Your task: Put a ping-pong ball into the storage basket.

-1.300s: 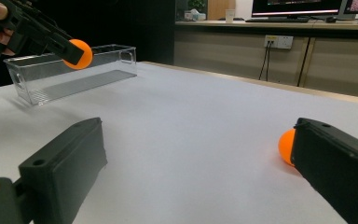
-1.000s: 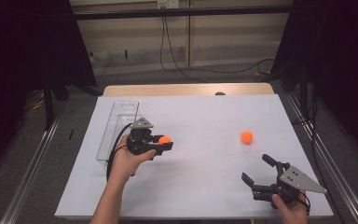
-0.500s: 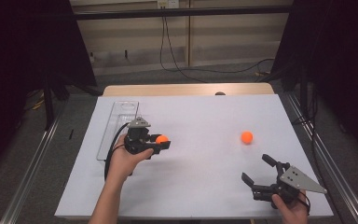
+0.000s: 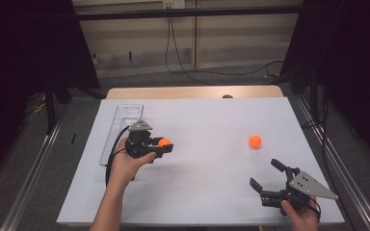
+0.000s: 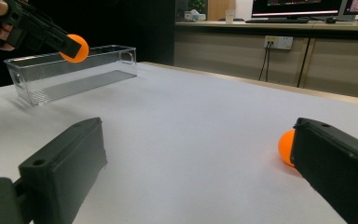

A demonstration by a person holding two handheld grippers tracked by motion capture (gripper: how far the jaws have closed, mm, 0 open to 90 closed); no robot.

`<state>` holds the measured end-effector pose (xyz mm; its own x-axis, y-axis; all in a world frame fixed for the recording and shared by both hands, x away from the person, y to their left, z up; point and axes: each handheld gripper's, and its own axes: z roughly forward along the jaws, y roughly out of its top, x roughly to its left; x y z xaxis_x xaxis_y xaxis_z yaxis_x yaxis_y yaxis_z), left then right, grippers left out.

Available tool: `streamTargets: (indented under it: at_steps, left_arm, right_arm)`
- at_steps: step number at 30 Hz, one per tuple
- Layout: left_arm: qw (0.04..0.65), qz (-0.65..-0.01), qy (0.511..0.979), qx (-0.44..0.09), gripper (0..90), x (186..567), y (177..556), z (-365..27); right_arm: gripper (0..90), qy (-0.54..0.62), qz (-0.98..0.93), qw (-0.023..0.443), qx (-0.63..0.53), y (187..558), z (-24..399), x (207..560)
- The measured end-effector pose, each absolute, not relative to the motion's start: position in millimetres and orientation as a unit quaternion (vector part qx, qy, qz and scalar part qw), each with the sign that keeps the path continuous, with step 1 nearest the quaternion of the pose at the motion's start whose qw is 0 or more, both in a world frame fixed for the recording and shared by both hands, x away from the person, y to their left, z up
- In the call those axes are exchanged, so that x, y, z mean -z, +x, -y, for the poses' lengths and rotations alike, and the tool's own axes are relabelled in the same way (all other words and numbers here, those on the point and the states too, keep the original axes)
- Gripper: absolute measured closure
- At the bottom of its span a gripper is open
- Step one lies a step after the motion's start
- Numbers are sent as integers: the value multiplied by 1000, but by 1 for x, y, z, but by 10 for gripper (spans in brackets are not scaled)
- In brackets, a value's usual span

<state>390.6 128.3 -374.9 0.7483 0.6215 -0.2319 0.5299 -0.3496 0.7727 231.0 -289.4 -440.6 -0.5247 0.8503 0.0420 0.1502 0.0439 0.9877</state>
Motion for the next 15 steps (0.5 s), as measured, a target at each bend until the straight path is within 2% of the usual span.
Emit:
streamTargets:
  at_steps: [15]
  left_arm:
    - [449,-361,815,-58,506,373,392,-137]
  right_arm:
    - [27,382,-656,304,-576,231,289,441]
